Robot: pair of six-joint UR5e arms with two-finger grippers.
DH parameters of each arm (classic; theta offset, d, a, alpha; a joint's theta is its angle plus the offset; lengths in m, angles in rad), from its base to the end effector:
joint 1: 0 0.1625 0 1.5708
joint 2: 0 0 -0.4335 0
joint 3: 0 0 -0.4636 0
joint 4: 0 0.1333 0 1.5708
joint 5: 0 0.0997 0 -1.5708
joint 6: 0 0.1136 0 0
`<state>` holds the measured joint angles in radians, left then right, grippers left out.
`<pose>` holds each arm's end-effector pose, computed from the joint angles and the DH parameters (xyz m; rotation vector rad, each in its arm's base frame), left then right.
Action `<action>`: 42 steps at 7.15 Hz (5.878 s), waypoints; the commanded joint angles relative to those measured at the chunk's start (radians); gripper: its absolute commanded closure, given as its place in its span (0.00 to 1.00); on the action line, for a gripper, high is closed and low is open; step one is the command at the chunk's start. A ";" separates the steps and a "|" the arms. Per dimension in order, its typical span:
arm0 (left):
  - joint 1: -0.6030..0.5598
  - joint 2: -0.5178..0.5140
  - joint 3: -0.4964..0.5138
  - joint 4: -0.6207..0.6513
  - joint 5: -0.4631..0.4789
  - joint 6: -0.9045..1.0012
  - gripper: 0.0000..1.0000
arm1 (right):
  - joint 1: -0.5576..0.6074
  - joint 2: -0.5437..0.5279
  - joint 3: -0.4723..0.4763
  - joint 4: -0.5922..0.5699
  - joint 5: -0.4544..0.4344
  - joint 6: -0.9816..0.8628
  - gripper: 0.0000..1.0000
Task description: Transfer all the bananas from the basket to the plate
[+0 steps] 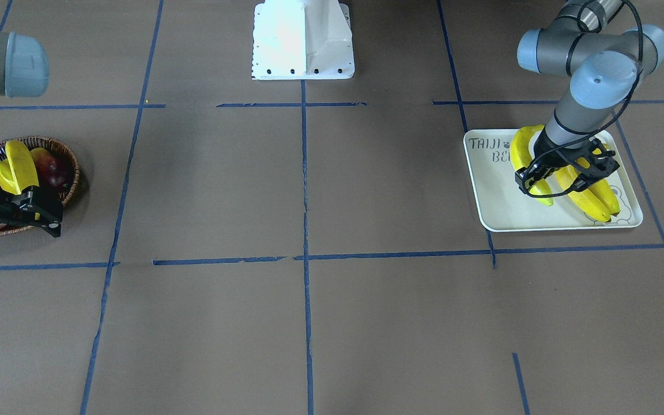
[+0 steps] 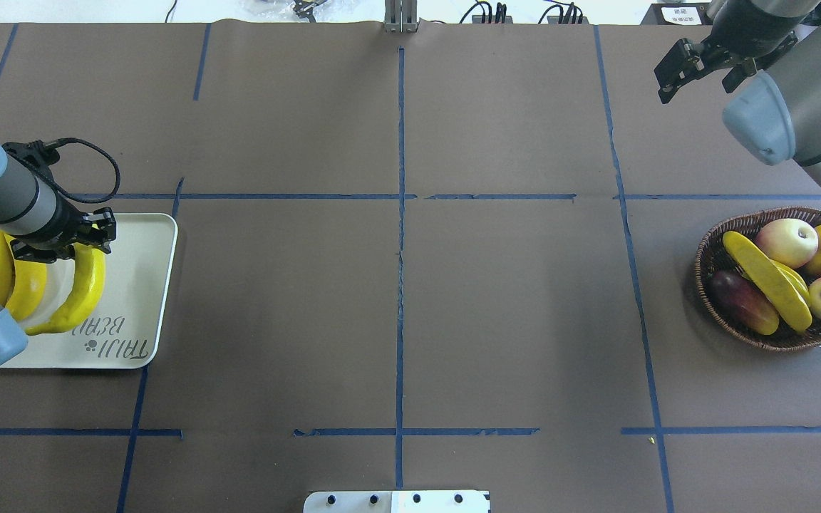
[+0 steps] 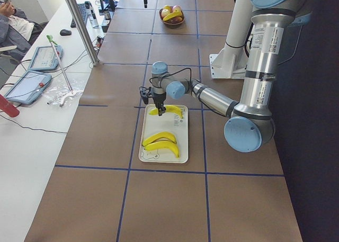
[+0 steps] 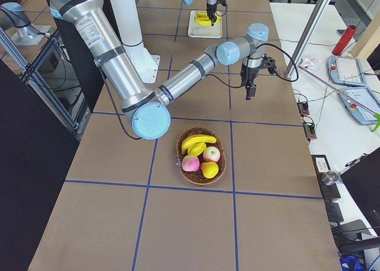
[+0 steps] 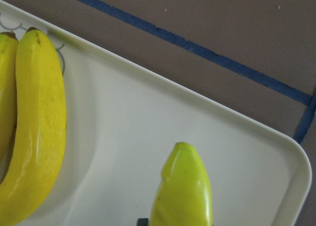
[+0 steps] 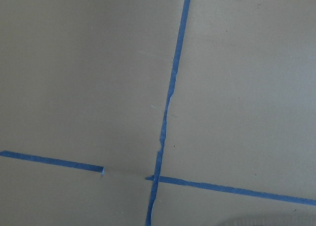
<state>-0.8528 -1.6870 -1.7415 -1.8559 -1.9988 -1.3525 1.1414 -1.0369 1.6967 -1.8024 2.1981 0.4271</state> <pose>0.3527 -0.5347 0.4948 -0.0712 0.7035 -0.4858 -0.2374 -0.6785 0.2938 0.1201 -0.7337 -0.1365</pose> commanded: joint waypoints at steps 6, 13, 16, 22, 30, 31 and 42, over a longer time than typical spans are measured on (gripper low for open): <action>-0.065 0.023 0.219 -0.239 -0.001 0.009 0.55 | 0.000 0.000 0.003 0.000 0.000 0.001 0.00; -0.302 0.007 0.053 -0.158 -0.317 0.145 0.00 | 0.001 -0.026 0.052 -0.012 0.015 0.012 0.00; -0.287 0.001 -0.044 -0.077 -0.396 0.461 0.00 | -0.002 -0.260 0.245 -0.002 -0.012 0.012 0.00; -0.247 -0.034 -0.046 -0.077 -0.387 0.449 0.00 | -0.302 -0.573 0.359 0.110 -0.342 0.009 0.00; -0.247 -0.034 -0.036 -0.077 -0.387 0.449 0.00 | -0.391 -0.635 0.321 0.097 -0.386 -0.110 0.29; -0.247 -0.036 -0.035 -0.077 -0.387 0.449 0.00 | -0.391 -0.637 0.321 0.097 -0.391 -0.110 0.37; -0.247 -0.040 -0.035 -0.077 -0.391 0.447 0.00 | -0.318 -0.466 0.522 -0.253 -0.394 -0.110 0.98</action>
<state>-1.0999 -1.7241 -1.7776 -1.9328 -2.3897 -0.9039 0.8186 -1.5870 2.2075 -1.9721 1.8052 0.3152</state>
